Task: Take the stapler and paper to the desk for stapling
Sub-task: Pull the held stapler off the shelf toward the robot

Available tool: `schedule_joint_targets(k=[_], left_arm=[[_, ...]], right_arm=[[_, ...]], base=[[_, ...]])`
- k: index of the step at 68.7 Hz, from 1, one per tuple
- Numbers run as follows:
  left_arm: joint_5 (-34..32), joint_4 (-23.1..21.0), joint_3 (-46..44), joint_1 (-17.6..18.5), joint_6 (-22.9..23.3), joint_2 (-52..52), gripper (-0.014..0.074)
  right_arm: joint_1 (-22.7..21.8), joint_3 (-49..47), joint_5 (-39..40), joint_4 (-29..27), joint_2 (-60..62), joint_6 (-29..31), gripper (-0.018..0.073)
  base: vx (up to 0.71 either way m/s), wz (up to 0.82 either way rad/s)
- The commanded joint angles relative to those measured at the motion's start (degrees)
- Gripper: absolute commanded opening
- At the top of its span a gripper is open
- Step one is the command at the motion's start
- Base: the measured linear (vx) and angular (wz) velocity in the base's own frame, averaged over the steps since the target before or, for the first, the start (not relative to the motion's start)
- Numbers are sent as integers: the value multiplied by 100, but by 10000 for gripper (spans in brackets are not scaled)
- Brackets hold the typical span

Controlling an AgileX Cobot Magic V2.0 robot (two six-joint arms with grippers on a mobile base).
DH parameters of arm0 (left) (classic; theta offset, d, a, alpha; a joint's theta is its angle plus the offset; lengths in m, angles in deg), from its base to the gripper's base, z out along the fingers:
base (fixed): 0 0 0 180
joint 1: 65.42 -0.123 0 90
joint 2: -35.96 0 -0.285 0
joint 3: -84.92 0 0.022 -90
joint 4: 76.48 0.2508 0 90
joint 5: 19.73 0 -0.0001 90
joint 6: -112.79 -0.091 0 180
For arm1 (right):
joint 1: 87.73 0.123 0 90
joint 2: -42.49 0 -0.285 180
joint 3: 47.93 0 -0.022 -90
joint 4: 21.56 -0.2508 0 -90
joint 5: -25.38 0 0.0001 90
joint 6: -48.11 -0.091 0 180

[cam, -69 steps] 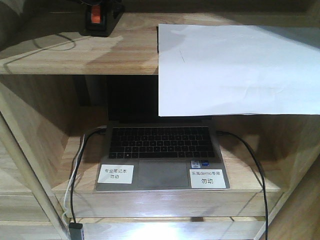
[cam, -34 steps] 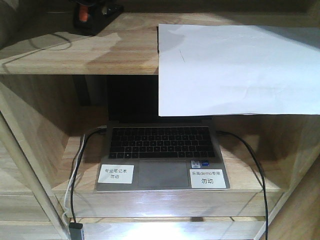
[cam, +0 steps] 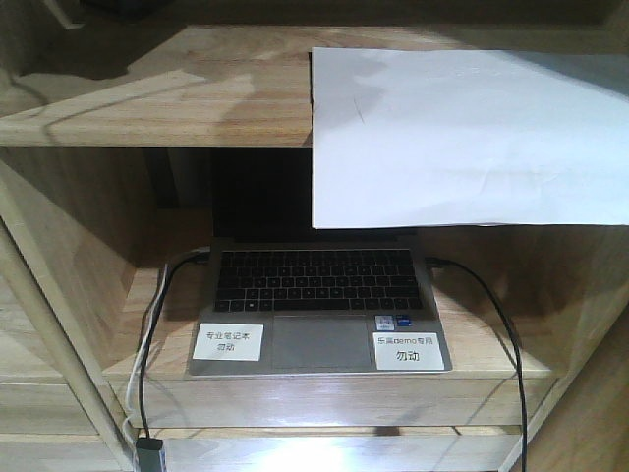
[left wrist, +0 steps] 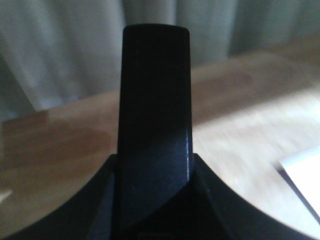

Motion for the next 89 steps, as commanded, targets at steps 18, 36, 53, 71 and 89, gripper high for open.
schedule_joint_targets(k=[18,36,53,71,89], left_arm=[[-813,-517,880,284,-521,-1308,-8],[-1635,-522,3274,284,-617,-2936,-8],[-2390,-818,5670,284,-621,-4736,-8],[-3074,-1149,8037,278,-621,-6788,-8],[-3062,-1683,9537,278,-621,-8362,-8]], right_arm=[[-6,17,453,28,85,49,-9],[-6,17,453,28,85,49,-9],[-6,17,453,28,85,49,-9],[-6,17,453,28,85,49,-9],[-6,17,453,28,85,49,-9]], base=[[0,0],[0,0],[0,0],[0,0],[0,0]])
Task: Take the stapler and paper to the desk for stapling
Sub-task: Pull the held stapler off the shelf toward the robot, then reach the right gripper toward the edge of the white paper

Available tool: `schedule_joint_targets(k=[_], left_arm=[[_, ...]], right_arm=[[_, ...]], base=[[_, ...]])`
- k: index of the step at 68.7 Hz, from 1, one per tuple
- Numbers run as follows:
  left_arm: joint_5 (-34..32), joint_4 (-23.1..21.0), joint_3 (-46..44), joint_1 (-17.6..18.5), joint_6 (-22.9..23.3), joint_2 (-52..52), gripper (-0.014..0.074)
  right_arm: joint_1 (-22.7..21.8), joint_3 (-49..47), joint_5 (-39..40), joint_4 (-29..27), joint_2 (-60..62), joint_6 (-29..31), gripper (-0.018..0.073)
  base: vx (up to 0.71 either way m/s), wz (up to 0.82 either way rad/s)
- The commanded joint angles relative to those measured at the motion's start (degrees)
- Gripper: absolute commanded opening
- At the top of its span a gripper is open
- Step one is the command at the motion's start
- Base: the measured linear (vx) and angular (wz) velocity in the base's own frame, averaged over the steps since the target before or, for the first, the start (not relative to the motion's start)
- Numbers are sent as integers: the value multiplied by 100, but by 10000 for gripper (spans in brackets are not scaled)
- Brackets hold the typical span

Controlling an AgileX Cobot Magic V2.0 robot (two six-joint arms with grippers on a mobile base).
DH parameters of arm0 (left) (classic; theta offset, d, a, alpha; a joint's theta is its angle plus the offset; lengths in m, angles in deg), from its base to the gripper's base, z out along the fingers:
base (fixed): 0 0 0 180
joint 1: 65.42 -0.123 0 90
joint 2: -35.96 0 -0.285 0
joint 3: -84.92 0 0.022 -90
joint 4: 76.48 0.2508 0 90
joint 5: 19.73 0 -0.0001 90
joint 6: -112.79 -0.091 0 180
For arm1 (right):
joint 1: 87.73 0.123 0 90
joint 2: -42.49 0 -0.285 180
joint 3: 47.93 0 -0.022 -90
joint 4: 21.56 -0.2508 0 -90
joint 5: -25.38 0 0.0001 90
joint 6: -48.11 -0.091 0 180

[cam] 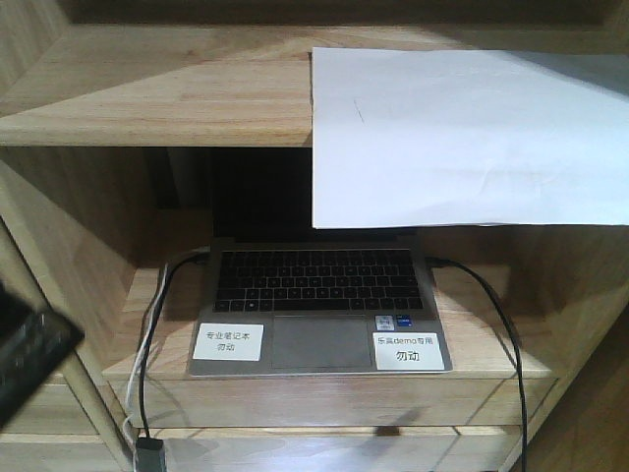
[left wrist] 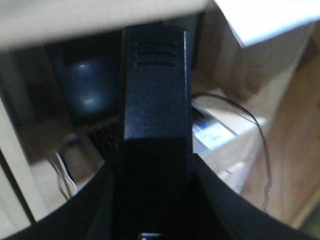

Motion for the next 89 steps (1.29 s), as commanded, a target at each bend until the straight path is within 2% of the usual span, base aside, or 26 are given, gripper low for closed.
schedule_joint_targets(k=[1,15,89], left_arm=[[-707,-289,223,11,1,-404,-8],[-745,-303,718,11,1,-859,-8],[-701,-315,711,11,1,-859,-7]], right_arm=[[-6,17,453,28,85,49,-9],[-6,17,453,28,85,49,-9],[-6,17,453,51,80,49,-9]], base=[[0,0],[0,0],[0,0]])
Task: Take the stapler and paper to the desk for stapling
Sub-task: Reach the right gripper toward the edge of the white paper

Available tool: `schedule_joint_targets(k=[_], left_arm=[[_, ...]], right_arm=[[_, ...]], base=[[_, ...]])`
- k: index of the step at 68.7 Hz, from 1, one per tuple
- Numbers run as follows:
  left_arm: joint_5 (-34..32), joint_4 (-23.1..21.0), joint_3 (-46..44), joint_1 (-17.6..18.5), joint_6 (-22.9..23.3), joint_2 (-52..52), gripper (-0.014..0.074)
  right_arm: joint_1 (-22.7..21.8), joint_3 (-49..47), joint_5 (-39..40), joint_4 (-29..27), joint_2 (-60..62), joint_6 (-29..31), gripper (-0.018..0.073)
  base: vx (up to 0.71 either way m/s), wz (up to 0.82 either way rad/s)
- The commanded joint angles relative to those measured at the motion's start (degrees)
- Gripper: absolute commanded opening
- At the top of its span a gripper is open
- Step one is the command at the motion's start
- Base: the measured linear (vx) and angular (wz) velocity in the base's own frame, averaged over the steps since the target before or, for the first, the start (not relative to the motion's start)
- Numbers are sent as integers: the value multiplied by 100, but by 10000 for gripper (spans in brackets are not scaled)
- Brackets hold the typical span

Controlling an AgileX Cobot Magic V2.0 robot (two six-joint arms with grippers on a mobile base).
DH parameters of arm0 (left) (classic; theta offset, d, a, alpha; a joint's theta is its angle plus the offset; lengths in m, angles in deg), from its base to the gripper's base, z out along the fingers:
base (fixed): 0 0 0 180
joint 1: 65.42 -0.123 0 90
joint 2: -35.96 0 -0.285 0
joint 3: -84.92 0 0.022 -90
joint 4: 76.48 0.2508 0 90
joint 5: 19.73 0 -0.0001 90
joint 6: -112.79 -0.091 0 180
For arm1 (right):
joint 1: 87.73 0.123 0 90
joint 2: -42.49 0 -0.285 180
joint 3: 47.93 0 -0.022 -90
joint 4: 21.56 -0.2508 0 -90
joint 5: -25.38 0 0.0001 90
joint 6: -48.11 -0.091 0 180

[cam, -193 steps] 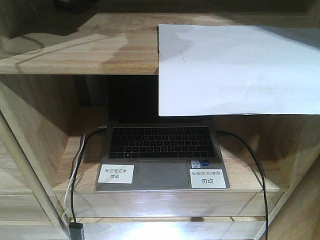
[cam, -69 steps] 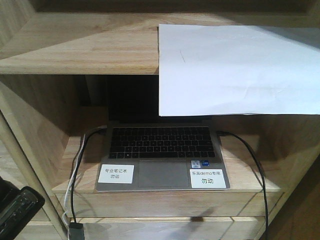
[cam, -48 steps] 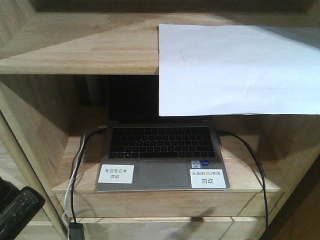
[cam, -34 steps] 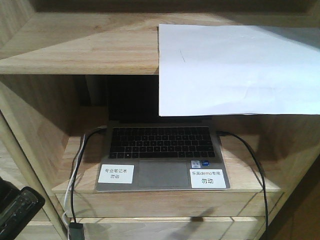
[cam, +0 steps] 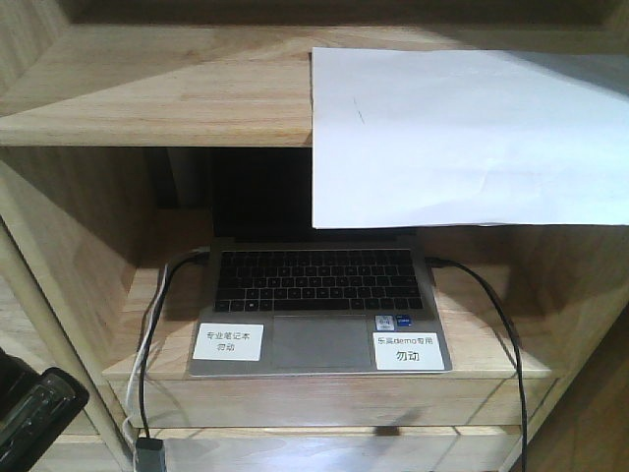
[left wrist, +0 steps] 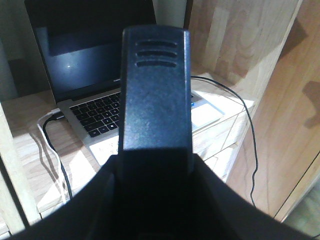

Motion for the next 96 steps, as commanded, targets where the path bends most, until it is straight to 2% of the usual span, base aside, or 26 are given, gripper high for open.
schedule_joint_targets(k=[1,9,14,22,28,34,41,45,52,61,70,77,83,96], left_arm=[[-689,-135,-168,11,1,64,-7],[-689,-135,-168,11,1,64,-7],[-689,-135,-168,11,1,64,-7],[-689,-135,-168,11,1,64,-7],[-689,-135,-168,11,1,64,-7],[-689,-135,-168,11,1,64,-7],[-689,-135,-168,11,1,64,-7],[-689,-135,-168,11,1,64,-7],[-689,-135,-168,11,1,64,-7],[-689,-135,-168,11,1,64,-7],[-689,-135,-168,11,1,64,-7],[-689,-135,-168,11,1,64,-7],[-689,-135,-168,11,1,64,-7],[-689,-135,-168,11,1,64,-7]], right_arm=[[-6,17,453,69,80,49,-9],[-6,17,453,323,80,49,-9],[3,17,503,216,80,-266,-9],[3,17,733,112,80,-1654,-9],[3,17,880,9,80,-3327,-9],[3,17,880,9,80,-4637,-9],[3,17,787,76,80,-5595,-8],[3,17,679,100,80,-5921,-1],[65,17,691,136,80,-6076,54],[544,11,1103,130,32,-6081,224],[1084,11,2112,164,-379,-6081,454],[1220,5,3065,169,-955,-6081,559],[1203,0,3924,231,-1641,-6279,594],[1203,-54,5881,497,-3291,-6664,594]], base=[[0,0],[0,0],[0,0],[0,0],[0,0],[0,0],[0,0],[0,0],[0,0],[0,0],[0,0],[0,0],[0,0],[0,0]])
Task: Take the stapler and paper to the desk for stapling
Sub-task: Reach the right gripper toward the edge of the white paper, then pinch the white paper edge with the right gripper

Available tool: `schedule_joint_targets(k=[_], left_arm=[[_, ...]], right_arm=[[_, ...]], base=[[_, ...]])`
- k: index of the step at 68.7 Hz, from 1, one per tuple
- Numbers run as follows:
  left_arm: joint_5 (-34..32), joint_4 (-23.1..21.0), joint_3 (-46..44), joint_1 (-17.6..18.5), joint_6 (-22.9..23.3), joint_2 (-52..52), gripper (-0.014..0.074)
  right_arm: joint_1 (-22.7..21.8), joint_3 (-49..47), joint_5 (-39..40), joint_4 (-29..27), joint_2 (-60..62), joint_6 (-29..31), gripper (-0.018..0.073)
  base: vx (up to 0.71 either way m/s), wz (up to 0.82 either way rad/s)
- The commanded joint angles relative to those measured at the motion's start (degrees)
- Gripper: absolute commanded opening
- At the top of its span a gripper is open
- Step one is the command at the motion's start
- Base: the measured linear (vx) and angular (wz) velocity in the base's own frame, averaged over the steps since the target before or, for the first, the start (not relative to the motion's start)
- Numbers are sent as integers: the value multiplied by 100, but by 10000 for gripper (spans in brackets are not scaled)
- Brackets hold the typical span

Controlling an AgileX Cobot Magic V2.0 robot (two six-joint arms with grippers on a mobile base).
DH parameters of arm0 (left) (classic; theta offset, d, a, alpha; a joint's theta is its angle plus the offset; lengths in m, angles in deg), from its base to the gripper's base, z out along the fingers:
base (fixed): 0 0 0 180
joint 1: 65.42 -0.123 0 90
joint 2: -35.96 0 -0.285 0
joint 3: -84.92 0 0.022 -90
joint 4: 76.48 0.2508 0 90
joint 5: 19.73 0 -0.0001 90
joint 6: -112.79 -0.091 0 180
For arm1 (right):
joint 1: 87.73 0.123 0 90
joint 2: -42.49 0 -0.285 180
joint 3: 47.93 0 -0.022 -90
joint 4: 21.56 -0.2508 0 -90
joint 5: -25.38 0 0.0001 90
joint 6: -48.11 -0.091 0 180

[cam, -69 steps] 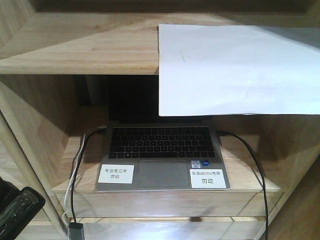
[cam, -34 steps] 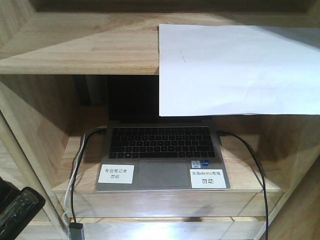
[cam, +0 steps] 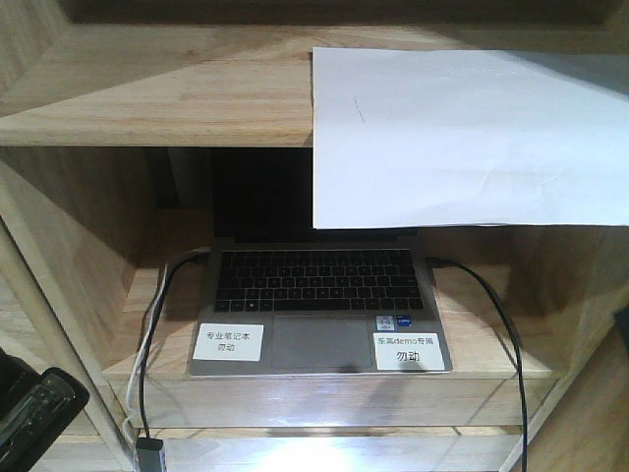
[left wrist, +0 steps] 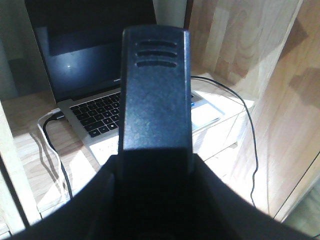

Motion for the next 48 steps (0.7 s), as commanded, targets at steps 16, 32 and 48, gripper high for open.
schedule_joint_targets(k=[16,32,48], left_arm=[[-689,-133,-168,11,1,64,-7],[-689,-133,-168,11,1,64,-7],[-689,-133,-168,11,1,64,-7]], right_arm=[[6,-579,2595,226,-2407,-88,594],[6,-1193,2912,405,-3059,-157,594],[6,-1778,2908,188,-3479,-362,580]], base=[[0,0],[0,0],[0,0]])
